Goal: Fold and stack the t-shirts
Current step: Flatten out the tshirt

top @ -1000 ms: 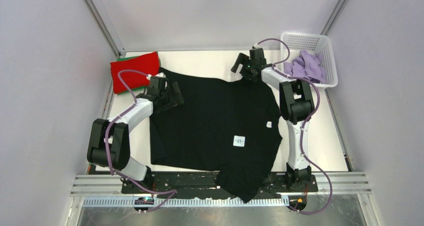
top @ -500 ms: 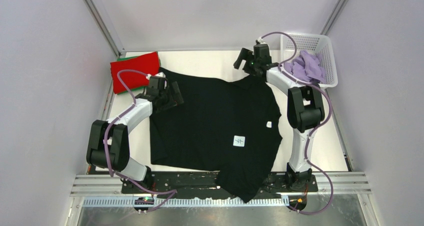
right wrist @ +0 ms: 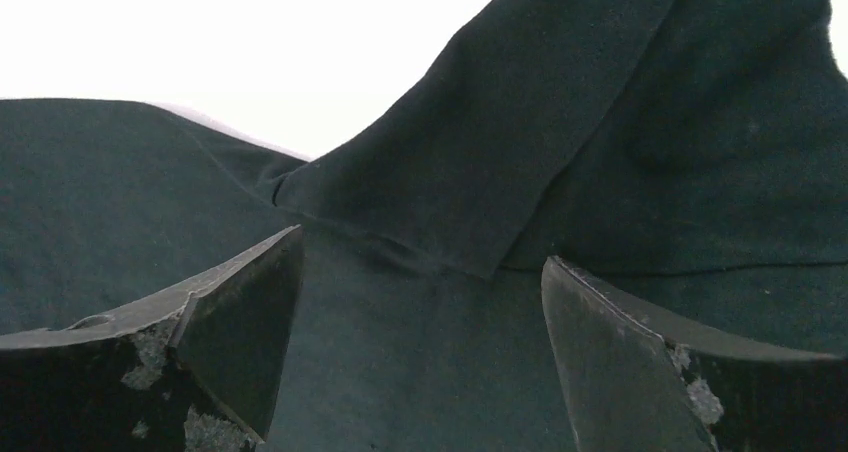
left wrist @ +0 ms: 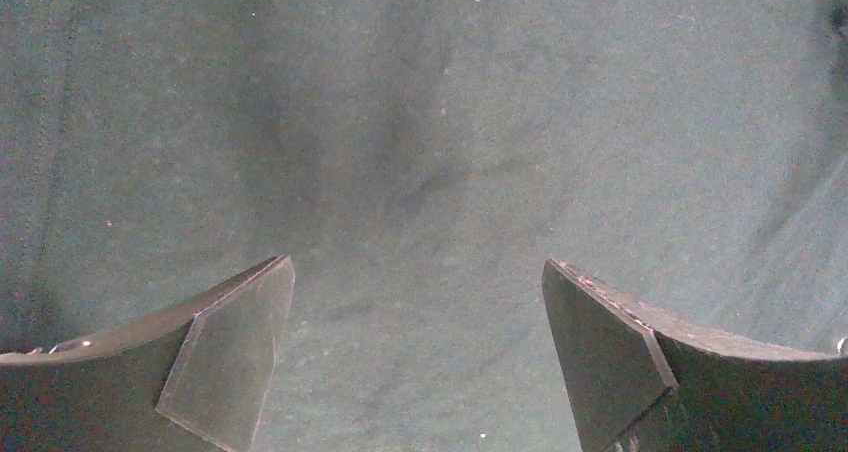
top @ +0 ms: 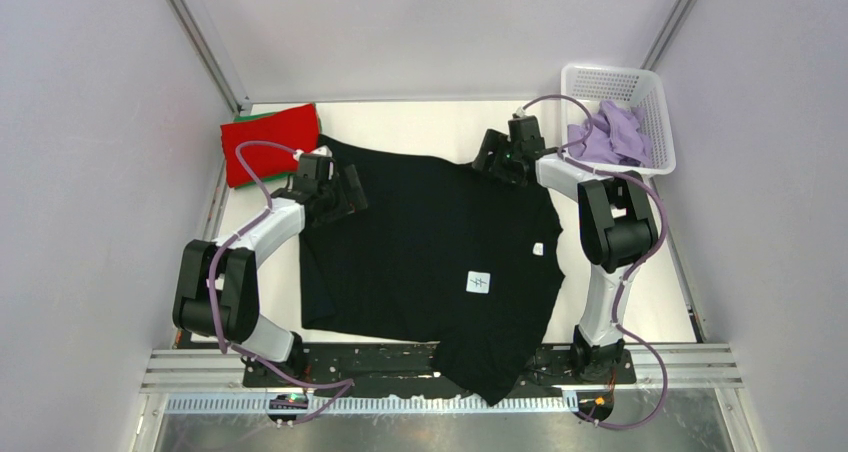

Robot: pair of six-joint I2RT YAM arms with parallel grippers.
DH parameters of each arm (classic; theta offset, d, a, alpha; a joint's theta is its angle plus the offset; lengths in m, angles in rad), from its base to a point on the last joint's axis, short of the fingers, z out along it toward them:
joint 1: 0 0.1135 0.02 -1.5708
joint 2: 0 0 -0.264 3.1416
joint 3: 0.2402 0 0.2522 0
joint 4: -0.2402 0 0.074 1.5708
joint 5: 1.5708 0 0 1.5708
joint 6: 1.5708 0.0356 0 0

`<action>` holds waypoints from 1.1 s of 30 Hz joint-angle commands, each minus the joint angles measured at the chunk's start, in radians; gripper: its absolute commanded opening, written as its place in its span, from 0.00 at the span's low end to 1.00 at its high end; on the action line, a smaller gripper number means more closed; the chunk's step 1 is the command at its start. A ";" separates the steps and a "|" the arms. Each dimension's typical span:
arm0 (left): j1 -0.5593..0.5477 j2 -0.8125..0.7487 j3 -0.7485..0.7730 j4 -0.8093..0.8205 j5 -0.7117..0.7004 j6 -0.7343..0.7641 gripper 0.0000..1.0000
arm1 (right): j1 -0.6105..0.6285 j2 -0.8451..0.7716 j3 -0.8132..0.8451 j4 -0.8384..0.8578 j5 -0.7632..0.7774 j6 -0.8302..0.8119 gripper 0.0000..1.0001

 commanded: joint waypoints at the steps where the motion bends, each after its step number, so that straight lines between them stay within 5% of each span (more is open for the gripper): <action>1: 0.003 0.011 -0.001 0.053 0.026 0.001 1.00 | 0.007 0.036 0.061 0.043 -0.021 0.012 0.96; 13: 0.012 0.058 -0.016 0.079 0.058 -0.005 1.00 | 0.014 0.133 0.158 0.070 -0.033 0.064 0.95; 24: 0.032 0.076 -0.023 0.087 0.068 -0.006 1.00 | 0.020 0.263 0.234 0.274 -0.023 0.262 0.95; 33: 0.039 0.081 -0.028 0.086 0.070 -0.007 1.00 | 0.041 0.421 0.472 0.352 0.041 0.371 0.95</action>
